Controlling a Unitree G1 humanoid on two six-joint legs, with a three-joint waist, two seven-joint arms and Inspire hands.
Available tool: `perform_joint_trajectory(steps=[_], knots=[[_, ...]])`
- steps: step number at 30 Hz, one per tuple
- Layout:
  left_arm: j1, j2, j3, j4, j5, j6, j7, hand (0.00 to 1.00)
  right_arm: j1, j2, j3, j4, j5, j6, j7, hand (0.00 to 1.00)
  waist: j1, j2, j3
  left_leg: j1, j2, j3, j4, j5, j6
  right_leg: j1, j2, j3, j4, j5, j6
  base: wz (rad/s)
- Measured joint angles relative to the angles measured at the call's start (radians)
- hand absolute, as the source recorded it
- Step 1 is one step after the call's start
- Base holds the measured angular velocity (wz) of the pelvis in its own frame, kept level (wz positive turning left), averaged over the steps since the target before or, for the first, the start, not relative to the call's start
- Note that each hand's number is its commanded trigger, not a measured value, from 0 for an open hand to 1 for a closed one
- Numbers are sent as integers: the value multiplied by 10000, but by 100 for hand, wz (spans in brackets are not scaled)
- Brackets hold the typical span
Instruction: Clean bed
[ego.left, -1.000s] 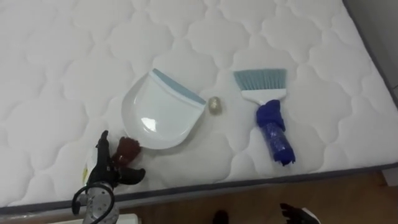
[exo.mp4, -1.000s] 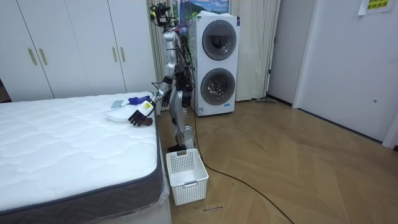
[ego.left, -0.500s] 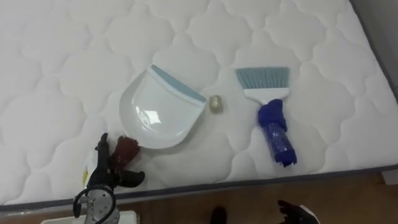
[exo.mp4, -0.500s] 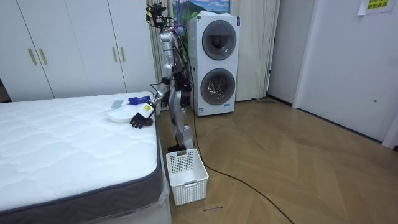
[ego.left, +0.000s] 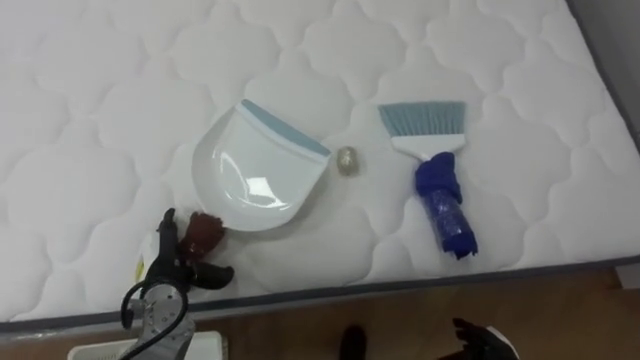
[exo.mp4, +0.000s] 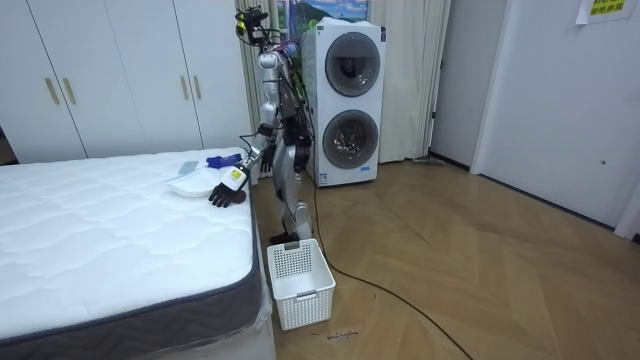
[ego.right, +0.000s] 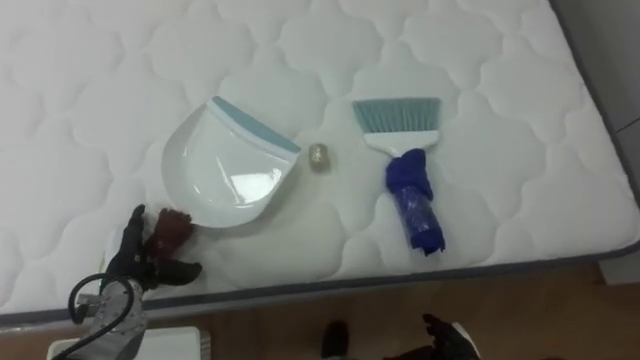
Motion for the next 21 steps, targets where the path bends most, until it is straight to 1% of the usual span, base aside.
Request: perform_joint_trajectory(steps=[2,5,6,8,9,11,12,14,16,17,19,20,21], knots=[[-20,40,-29,24,-2,0,20,0,3,-3,-3,-79,4,11,-41,0,-4,12,9,-79,5,21,49,0,0,-82,-4,17,47,-4,-12,-2],[-229,97,-30,186,-3,30,-36,0,1,3,14,-211,6,24,-43,0,-54,-3,18,-179,5,29,87,0,-1,-224,-22,25,127,1,-41,0],[-263,114,-30,265,-3,34,-72,7,3,10,18,-212,8,26,-42,0,-63,-3,18,-194,6,33,104,0,-1,-224,-20,35,139,4,-46,0],[-297,154,-32,318,2,82,-104,78,3,21,29,-220,66,25,-46,0,-157,-8,22,-235,19,43,172,0,0,-224,-25,22,149,9,-54,2],[-346,187,-28,370,19,119,-106,100,13,47,22,-219,117,27,-58,0,-211,-10,25,-321,43,44,317,-2,1,-225,-17,19,144,11,-57,5],[-415,203,-23,390,33,192,-94,100,28,55,19,-219,207,34,-67,0,-237,-12,35,-382,76,44,436,-60,0,-234,5,21,141,9,-62,2],[-490,209,-14,403,44,240,-54,100,27,56,19,-223,293,40,-70,0,-232,-3,49,-471,147,71,503,-157,-3,-250,42,8,151,9,-67,0],[-573,280,62,408,184,350,110,100,26,56,11,-261,359,131,-64,0,-227,-30,65,-530,178,106,610,-197,0,-295,43,11,212,0,-80,-2],[-704,590,158,401,374,486,214,100,20,22,16,-321,615,192,-74,0,-243,-32,66,-643,162,177,652,-204,12,-463,-2,49,337,-20,-90,-4],[-732,678,159,400,453,525,213,100,20,20,16,-323,680,212,-75,0,-256,-32,65,-677,161,179,674,-204,12,-501,0,54,352,-19,-92,0],[-908,917,132,412,589,810,236,100,-4,18,7,-352,774,236,-75,0,-361,-30,68,-772,155,182,734,-213,20,-627,-34,34,486,-27,-104,0],[-929,960,127,411,716,897,255,100,-15,17,6,-376,774,236,-77,0,-412,-14,73,-794,157,185,768,-222,22,-634,-43,13,515,-46,-106,5],[-994,1054,84,410,922,1063,255,100,-50,18,4,-396,771,238,-68,0,-503,3,75,-881,156,185,841,-221,22,-710,-59,22,569,-78,-99,6]])
